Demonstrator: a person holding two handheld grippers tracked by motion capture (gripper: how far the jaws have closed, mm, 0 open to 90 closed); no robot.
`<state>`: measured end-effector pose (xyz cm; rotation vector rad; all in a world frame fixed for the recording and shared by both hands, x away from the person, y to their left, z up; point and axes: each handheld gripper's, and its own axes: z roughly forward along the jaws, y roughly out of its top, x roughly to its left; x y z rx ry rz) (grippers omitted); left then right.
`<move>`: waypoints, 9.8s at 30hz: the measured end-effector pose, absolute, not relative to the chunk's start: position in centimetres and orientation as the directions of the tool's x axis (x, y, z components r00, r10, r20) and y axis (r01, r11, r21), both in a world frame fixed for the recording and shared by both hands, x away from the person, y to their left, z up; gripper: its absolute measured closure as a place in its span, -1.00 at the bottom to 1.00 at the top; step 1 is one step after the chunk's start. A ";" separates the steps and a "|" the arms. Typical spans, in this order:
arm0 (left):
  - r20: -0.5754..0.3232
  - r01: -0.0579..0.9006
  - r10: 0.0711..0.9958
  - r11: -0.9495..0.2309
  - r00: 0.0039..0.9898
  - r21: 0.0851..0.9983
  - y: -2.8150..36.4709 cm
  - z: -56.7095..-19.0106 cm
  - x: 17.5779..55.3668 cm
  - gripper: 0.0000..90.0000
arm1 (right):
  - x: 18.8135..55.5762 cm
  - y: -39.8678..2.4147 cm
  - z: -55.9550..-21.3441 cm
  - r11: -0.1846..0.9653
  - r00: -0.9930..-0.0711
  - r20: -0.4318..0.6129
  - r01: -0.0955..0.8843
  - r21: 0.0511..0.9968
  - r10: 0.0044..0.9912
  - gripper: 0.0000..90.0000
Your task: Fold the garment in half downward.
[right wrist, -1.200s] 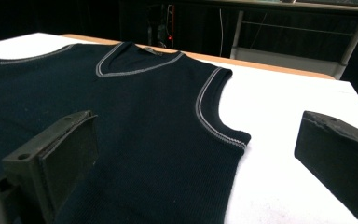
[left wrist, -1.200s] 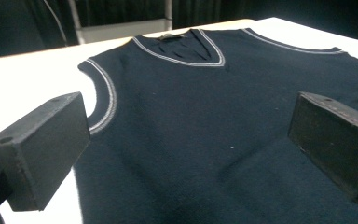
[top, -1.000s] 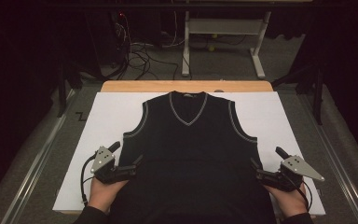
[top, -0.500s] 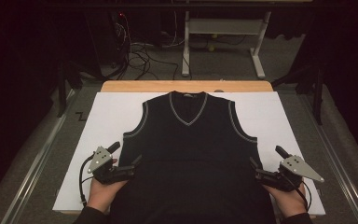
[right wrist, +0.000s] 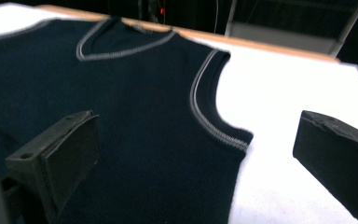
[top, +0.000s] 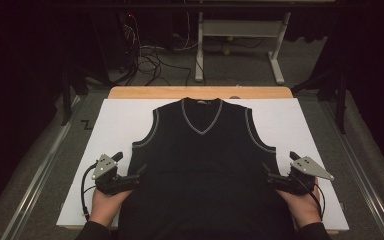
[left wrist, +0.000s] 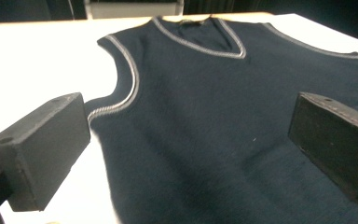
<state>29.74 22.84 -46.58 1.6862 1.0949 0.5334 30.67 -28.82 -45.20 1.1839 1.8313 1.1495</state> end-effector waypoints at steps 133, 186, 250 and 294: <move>-0.085 0.469 0.819 -0.237 0.568 0.851 21.1 -42.0 33.2 -0.54 | 33.2 -29.9 -43.3 0.204 -0.450 0.017 0.437 0.876 0.893 -0.99; -0.117 0.728 0.902 -0.253 0.415 0.637 16.2 -46.1 45.2 0.54 | 43.1 -26.8 -44.9 0.274 -0.399 -0.014 0.605 0.748 0.917 -0.66; -0.089 0.449 0.910 -0.114 0.406 0.886 18.9 -32.3 45.3 0.56 | 44.4 -26.4 -31.9 0.215 -0.320 -0.105 0.333 0.918 0.942 0.77; -0.132 0.463 0.779 -0.219 0.613 0.859 21.3 -41.9 26.5 0.56 | 26.3 -28.2 -41.4 0.257 -0.525 -0.096 0.243 0.936 0.846 0.77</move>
